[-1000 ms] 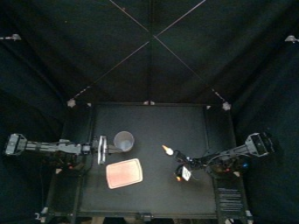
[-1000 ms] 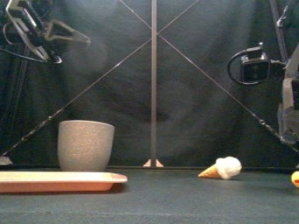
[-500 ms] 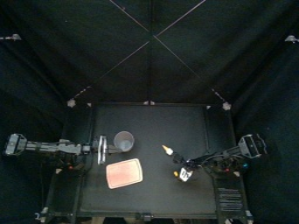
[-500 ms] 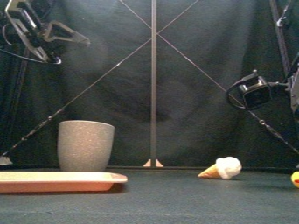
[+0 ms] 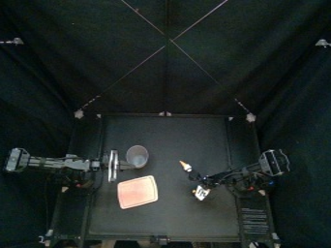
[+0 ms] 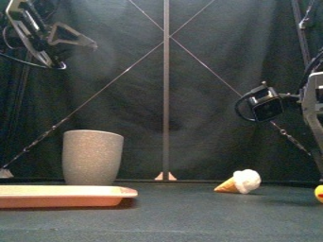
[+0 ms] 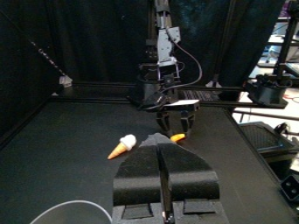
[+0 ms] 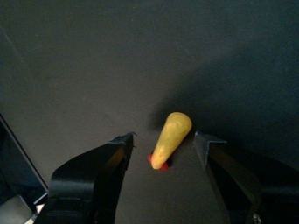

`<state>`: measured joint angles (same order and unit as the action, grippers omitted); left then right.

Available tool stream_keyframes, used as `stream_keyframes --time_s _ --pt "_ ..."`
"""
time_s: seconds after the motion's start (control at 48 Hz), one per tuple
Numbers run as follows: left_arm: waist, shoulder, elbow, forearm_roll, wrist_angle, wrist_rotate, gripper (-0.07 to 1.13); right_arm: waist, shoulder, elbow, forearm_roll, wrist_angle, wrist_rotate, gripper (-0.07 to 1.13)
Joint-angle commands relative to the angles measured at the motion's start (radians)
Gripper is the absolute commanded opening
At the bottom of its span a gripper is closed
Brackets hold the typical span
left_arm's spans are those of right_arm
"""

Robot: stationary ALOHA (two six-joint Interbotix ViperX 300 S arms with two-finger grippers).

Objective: Pick the shrimp then place it on the pink plate
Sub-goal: Pick the shrimp

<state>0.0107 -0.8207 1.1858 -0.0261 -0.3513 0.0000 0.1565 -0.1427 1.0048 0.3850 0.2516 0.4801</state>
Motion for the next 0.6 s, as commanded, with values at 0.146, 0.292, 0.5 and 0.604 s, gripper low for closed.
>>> stream_keyframes --time_s 0.146,0.292,0.5,0.604 --pt "-0.006 -0.003 -0.003 0.0 -0.011 0.002 0.0 -0.015 0.026 -0.011 -0.002 -0.014 0.0 0.91" --pt "-0.005 -0.006 0.0 0.0 -0.009 0.002 0.0 -0.015 0.049 -0.014 -0.002 -0.014 0.0 0.83" --pt "-0.006 -0.006 0.0 0.002 -0.009 0.002 0.0 -0.014 0.055 -0.017 -0.002 -0.015 0.0 0.63" --pt "-0.006 -0.006 0.0 0.002 -0.009 0.002 0.0 -0.012 0.055 -0.025 -0.008 -0.015 0.0 0.59"
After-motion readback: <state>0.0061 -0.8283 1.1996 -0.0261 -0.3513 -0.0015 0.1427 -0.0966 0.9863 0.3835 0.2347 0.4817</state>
